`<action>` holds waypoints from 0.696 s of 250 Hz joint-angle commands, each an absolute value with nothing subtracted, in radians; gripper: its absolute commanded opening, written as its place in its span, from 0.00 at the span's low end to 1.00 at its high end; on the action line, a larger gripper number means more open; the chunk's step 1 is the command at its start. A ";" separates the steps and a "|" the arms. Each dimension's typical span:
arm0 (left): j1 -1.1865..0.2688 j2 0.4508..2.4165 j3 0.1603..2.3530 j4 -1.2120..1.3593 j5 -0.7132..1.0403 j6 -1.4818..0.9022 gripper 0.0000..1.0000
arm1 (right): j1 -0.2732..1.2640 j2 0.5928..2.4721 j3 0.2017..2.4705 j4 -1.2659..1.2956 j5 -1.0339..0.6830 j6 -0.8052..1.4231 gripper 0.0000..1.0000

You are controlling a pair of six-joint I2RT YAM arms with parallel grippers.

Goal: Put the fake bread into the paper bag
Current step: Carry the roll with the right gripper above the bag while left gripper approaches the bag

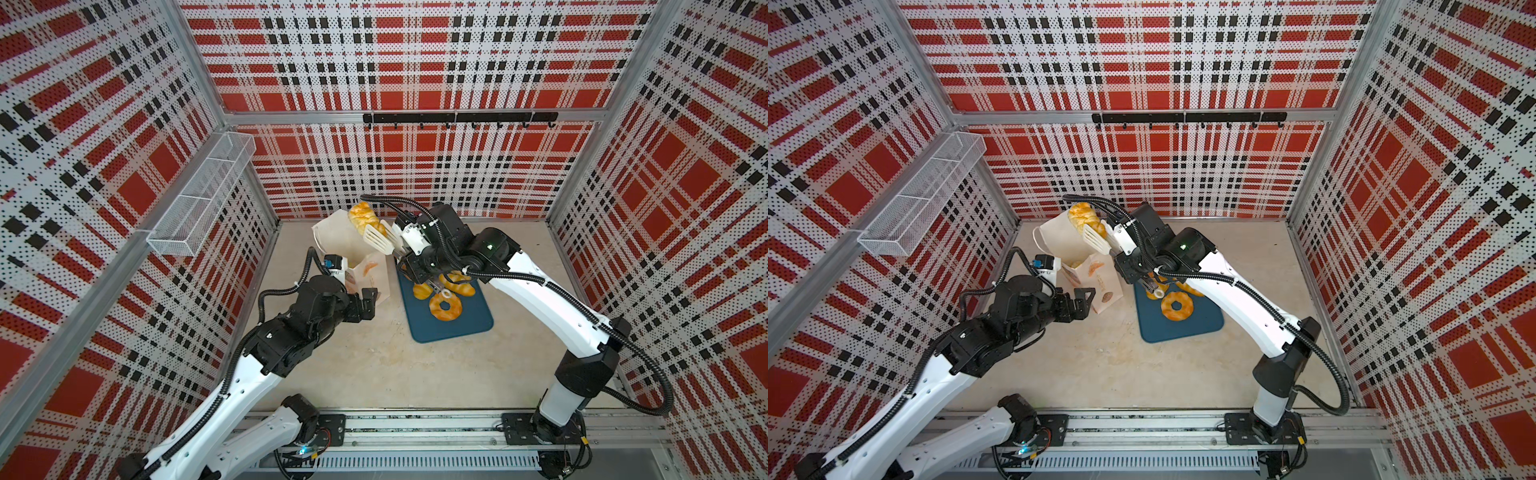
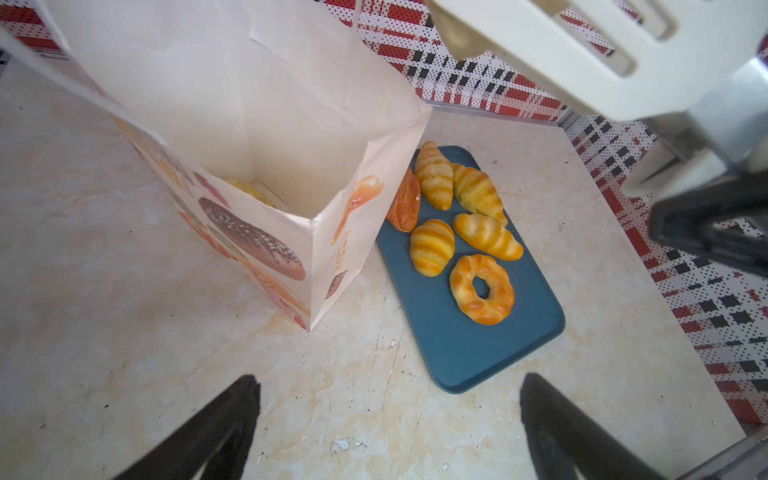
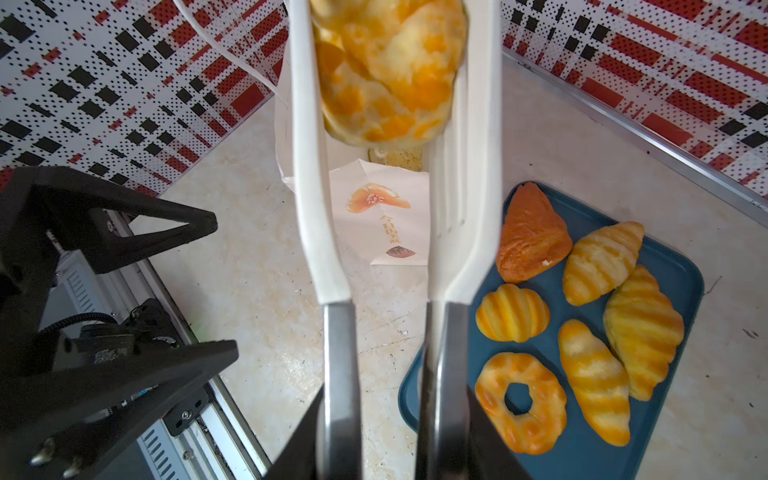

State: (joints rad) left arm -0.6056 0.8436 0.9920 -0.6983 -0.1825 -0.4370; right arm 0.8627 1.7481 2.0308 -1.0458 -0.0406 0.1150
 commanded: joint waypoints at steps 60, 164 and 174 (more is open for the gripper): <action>-0.453 0.766 0.967 -0.785 -0.108 -0.445 0.99 | 0.891 1.814 2.126 -1.032 -0.072 0.103 0.39; -0.425 0.754 0.927 -0.782 -0.081 -0.463 0.99 | 0.892 1.912 2.208 -1.094 0.020 0.104 0.41; -0.427 0.755 0.925 -0.781 -0.081 -0.467 0.99 | 0.892 1.917 2.214 -1.094 0.026 0.106 0.41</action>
